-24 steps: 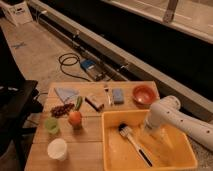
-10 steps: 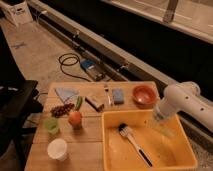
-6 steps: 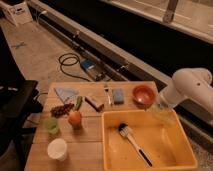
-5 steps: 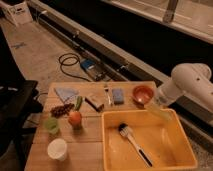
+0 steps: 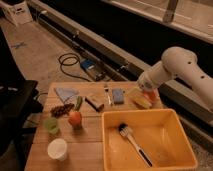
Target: Place banana in paper cup
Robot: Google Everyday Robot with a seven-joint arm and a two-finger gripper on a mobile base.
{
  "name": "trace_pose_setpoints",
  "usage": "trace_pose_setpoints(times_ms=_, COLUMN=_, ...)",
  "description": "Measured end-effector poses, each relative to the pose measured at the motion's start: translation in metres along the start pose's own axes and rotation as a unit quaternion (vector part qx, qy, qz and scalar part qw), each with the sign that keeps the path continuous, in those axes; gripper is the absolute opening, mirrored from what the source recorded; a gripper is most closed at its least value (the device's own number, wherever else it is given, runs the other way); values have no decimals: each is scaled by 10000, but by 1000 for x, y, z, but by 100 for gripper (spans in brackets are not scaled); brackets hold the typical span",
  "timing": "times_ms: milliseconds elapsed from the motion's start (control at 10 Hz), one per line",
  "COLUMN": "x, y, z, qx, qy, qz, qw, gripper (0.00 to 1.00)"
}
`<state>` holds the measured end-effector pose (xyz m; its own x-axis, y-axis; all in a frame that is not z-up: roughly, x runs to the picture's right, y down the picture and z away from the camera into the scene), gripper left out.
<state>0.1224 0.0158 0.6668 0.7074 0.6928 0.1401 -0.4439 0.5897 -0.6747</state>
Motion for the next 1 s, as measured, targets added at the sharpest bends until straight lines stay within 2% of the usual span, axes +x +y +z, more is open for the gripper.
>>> trace_pose_setpoints(times_ms=500, x=0, y=0, z=0, qx=-13, qy=-4, qz=-4, qw=10000, gripper=0)
trace_pose_setpoints(times_ms=700, x=-6, y=4, z=0, qx=-52, qy=-132, qz=-182, qw=9997, gripper=0)
trace_pose_setpoints(times_ms=1000, x=-43, y=31, z=17, qx=-243, qy=-511, qz=-692, qw=9960, gripper=0)
